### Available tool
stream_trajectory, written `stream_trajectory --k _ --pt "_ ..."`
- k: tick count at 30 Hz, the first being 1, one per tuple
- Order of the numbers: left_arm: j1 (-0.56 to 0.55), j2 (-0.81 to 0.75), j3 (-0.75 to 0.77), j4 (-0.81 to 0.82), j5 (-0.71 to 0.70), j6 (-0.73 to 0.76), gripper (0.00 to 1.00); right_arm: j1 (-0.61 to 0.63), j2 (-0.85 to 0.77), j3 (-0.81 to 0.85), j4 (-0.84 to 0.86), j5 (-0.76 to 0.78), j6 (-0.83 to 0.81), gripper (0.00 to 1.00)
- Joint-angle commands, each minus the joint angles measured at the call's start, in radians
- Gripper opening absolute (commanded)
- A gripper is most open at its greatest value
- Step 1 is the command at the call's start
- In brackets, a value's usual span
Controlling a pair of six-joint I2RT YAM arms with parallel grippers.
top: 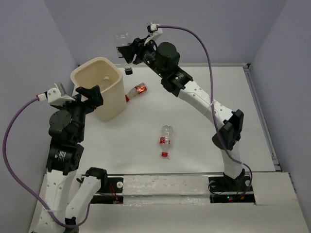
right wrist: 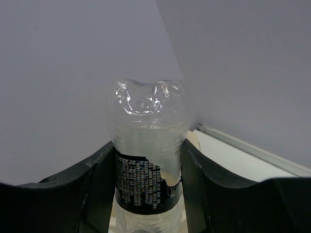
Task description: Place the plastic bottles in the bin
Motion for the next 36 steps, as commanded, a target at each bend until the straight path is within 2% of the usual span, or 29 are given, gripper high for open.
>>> stream_trajectory --k 1,2,4,6,7,9,10,12,14,16,19,21,22,24,25,27,28,29,31,32,36 --pt "0.004 -0.078 -0.020 -0.075 0.037 -0.004 0.99 0.051 0.223 0.366 0.036 -0.008 -0.047 0.27" --pt "0.004 -0.099 -0.019 -0.079 0.055 -0.006 0.99 0.060 0.326 0.429 0.055 -0.007 -0.060 0.27" --pt "0.004 -0.110 -0.012 -0.080 0.075 -0.007 0.99 0.086 0.417 0.552 0.148 -0.013 -0.101 0.23" --pt "0.004 -0.118 -0.008 -0.077 0.110 -0.006 0.99 0.114 0.494 0.547 0.256 -0.034 -0.177 0.22" --pt "0.003 -0.122 -0.005 -0.073 0.126 -0.003 0.99 0.124 0.514 0.542 0.323 -0.028 -0.207 0.27" --pt "0.004 -0.133 -0.006 -0.059 0.172 0.002 0.99 0.146 0.583 0.599 0.321 -0.028 -0.245 0.48" --pt "0.003 -0.136 -0.002 -0.057 0.179 0.003 0.99 0.146 0.587 0.603 0.315 -0.048 -0.245 0.72" --pt "0.004 -0.139 0.004 -0.056 0.199 0.008 0.99 0.146 0.558 0.556 0.319 -0.054 -0.232 0.94" --pt "0.003 -0.136 0.024 -0.056 0.209 0.010 0.99 0.146 0.538 0.544 0.294 -0.083 -0.242 1.00" --pt "0.003 -0.118 0.058 -0.056 0.236 0.011 0.99 0.146 0.476 0.510 0.269 -0.102 -0.250 1.00" --pt "0.003 -0.077 0.131 -0.057 0.310 0.017 0.99 0.135 0.314 0.308 0.302 -0.087 -0.227 1.00" --pt "0.003 -0.015 0.170 -0.060 0.389 0.016 0.99 0.102 0.221 0.185 0.315 -0.079 -0.180 0.95" --pt "0.003 0.008 0.187 -0.060 0.409 0.014 0.99 0.085 0.171 0.030 0.330 -0.079 -0.113 0.92" --pt "0.003 0.078 0.224 -0.053 0.481 0.010 0.99 0.025 0.006 -0.155 0.393 -0.079 -0.048 0.87" --pt "0.001 0.104 0.236 -0.034 0.505 0.008 0.99 0.005 -0.058 -0.346 0.422 -0.059 -0.004 0.80" --pt "-0.022 0.190 0.250 -0.025 0.534 0.005 0.99 -0.035 -0.233 -0.535 0.425 -0.030 0.038 0.69" --pt "-0.048 0.222 0.265 -0.013 0.522 0.006 0.99 -0.082 -0.286 -0.624 0.425 -0.024 0.084 0.50" --pt "-0.151 0.288 0.277 -0.013 0.421 0.032 0.99 -0.131 -0.386 -0.794 0.415 0.002 0.110 0.44" --pt "-0.305 0.363 0.314 -0.019 0.249 0.086 0.99 -0.181 -0.474 -0.941 0.389 0.009 0.159 0.39" --pt "-0.414 0.453 0.361 -0.025 0.100 0.115 0.99 -0.201 -0.515 -1.064 0.349 0.009 0.205 0.39" --pt "-0.461 0.684 0.462 -0.054 -0.072 0.262 0.99 -0.279 -0.724 -1.328 0.255 0.010 0.287 0.39"
